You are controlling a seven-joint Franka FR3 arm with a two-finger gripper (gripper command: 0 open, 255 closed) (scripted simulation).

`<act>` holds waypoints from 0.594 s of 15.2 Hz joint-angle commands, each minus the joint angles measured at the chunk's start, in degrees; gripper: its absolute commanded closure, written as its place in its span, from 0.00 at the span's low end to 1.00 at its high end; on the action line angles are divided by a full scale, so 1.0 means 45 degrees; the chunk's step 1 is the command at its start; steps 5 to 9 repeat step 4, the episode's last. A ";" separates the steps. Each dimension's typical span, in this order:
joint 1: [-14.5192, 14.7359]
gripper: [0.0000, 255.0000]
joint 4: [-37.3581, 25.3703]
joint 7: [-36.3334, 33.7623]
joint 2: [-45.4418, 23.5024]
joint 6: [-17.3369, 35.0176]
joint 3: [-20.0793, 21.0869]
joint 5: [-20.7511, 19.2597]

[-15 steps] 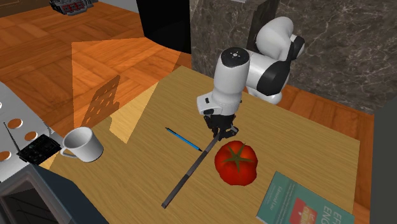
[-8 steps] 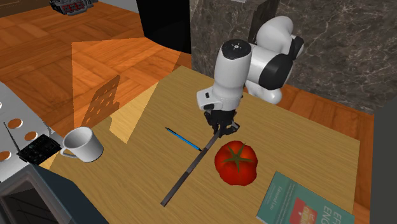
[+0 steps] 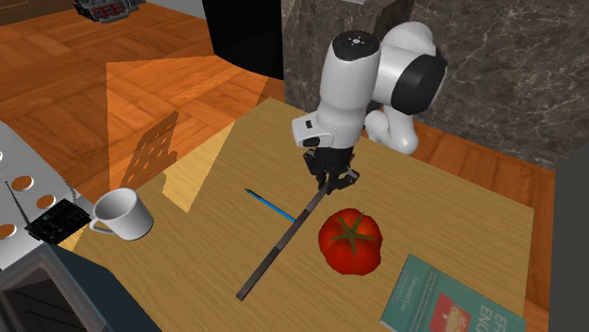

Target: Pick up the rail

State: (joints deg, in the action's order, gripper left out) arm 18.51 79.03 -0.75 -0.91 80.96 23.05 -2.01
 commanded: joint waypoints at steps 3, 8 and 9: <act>0.0070 1.00 -0.0974 -0.0070 -0.0348 -0.0660 0.0058 -0.0147; 0.0070 1.00 -0.0972 -0.0070 -0.0347 -0.0659 0.0057 -0.0146; 0.0070 1.00 -0.0972 -0.0070 -0.0347 -0.0659 0.0057 -0.0146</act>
